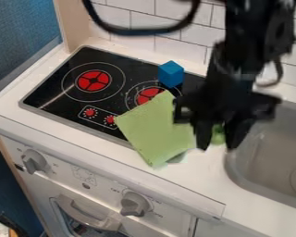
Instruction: Moves green spatula from right side to the middle of stove
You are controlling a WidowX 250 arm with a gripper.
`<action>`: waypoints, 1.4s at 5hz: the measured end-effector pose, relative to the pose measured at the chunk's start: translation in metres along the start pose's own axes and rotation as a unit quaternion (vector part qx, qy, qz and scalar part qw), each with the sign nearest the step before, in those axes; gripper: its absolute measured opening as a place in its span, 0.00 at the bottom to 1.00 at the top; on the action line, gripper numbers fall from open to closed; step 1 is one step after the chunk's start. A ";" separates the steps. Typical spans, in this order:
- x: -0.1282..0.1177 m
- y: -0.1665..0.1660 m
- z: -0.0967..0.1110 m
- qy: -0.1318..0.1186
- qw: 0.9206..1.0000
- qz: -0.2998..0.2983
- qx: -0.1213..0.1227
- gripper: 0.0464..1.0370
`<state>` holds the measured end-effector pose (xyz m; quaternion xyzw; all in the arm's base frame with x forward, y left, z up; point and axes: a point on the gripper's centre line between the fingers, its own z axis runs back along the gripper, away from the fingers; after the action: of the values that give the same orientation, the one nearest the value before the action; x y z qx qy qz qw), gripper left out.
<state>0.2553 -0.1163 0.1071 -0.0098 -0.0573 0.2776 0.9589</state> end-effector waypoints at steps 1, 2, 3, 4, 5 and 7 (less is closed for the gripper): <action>0.019 -0.008 0.009 0.055 0.996 0.073 -0.017 0.38; 0.039 -0.014 0.001 0.135 0.978 0.160 -0.026 0.38; 0.056 -0.023 -0.009 0.171 0.966 0.190 -0.040 0.38; 0.071 -0.024 -0.025 0.202 0.950 0.235 -0.036 0.38; 0.084 -0.023 -0.035 0.205 0.945 0.251 -0.035 0.38; 0.110 -0.003 -0.047 0.217 0.935 0.277 -0.032 0.38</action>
<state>0.3549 -0.0591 0.0721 -0.1159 0.1482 0.5216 0.8322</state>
